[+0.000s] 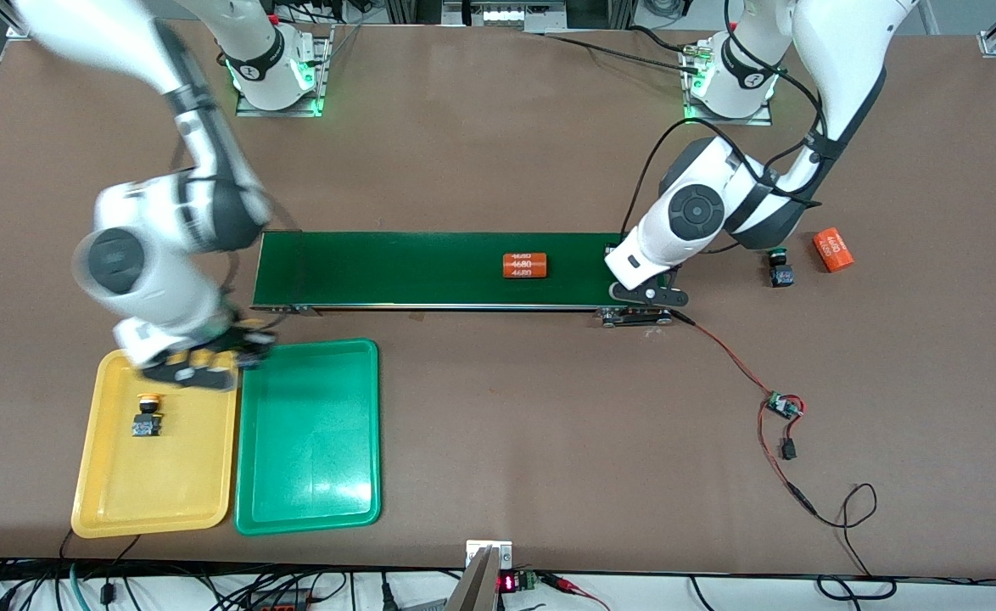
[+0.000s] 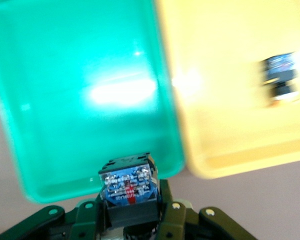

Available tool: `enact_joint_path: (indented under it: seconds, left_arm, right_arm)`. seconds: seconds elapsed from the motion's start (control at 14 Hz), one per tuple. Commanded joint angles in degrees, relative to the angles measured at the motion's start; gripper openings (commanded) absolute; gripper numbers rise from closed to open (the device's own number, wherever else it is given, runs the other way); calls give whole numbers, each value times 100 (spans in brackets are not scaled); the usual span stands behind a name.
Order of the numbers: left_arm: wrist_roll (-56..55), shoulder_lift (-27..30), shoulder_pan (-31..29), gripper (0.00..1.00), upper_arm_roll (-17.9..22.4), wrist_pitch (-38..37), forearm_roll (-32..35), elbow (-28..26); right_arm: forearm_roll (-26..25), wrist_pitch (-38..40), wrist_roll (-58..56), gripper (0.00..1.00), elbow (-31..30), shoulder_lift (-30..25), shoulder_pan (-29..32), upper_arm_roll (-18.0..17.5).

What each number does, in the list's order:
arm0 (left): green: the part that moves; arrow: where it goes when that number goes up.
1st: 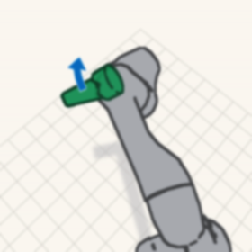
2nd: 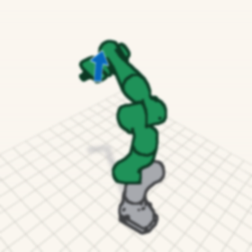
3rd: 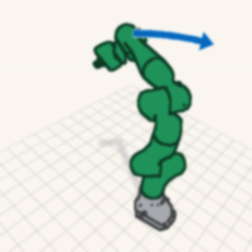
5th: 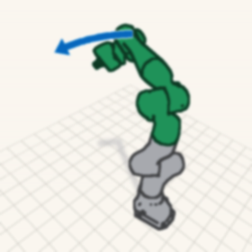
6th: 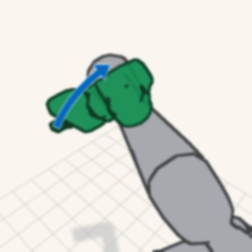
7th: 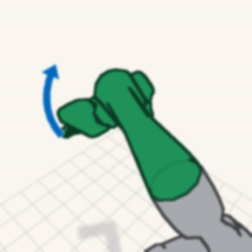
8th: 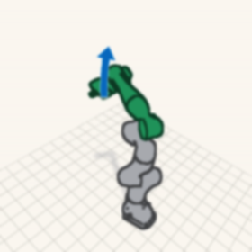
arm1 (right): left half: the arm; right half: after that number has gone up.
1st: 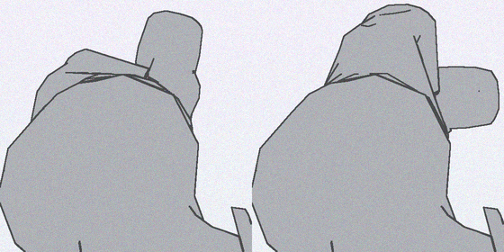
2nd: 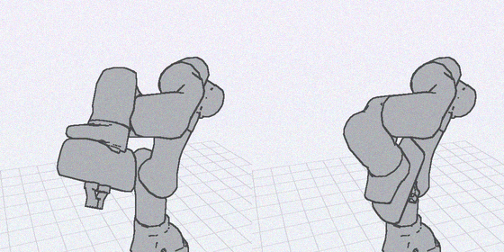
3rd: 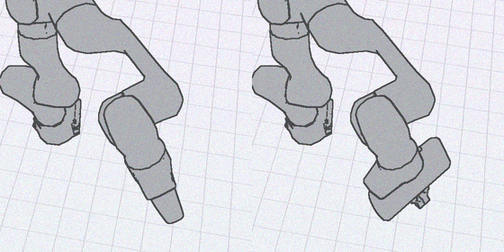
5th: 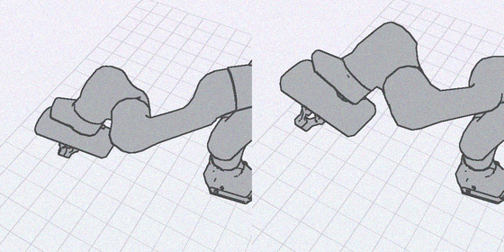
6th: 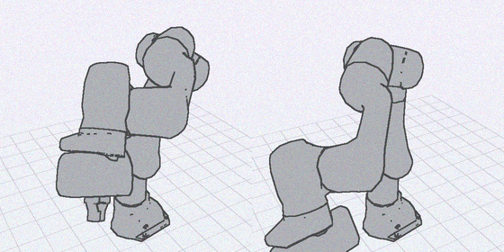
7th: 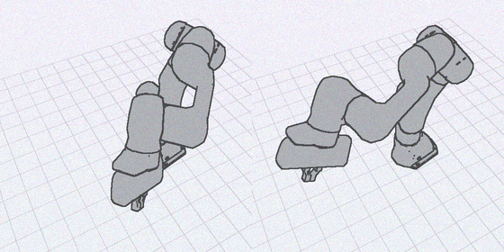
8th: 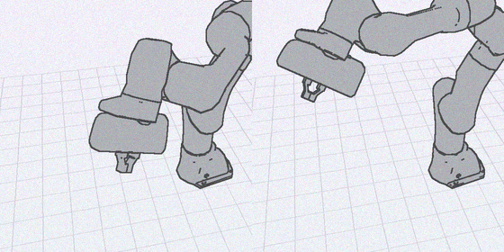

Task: Sort buttons by color to trays
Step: 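Lower the orange-capped button into the yellow tray with the right gripper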

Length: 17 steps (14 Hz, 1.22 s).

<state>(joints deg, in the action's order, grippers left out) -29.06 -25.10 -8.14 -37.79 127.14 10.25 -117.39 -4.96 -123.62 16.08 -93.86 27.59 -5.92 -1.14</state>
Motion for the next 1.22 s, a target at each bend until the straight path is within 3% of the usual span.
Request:
enact_joint_path:
  seconds: [0.0,0.14,0.36,0.79,1.0,1.07,1.14]
  left_arm:
    - [57,137,6,100,-36,12,-128,-47]
    - [32,198,6,100,-263,-14,-137,5]
    - [40,505,-90,100,-265,-40,-146,67]
    - [996,629,-1951,100,-151,-250,-137,-21]
    - [1542,427,-2296,100,341,-278,-128,-38]
    - [1578,357,-2445,100,394,-269,-94,-65]
    - [1579,322,-2690,100,447,-252,-84,-65]
  right_arm:
    - [-13,84,-823,9,665,597,617,-132]
    - [-13,31,-1210,9,1148,1062,898,-132]
    - [-31,-389,-1431,9,1449,1520,961,-123]
    - [-75,-1462,-1476,9,1449,2136,1023,-71]
    - [-84,-1552,-1484,9,1449,2207,1023,-62]
    - [-75,-1551,-1467,16,1449,2190,1014,-53]
    - [-49,-1551,-1467,55,1449,2189,1014,-53]
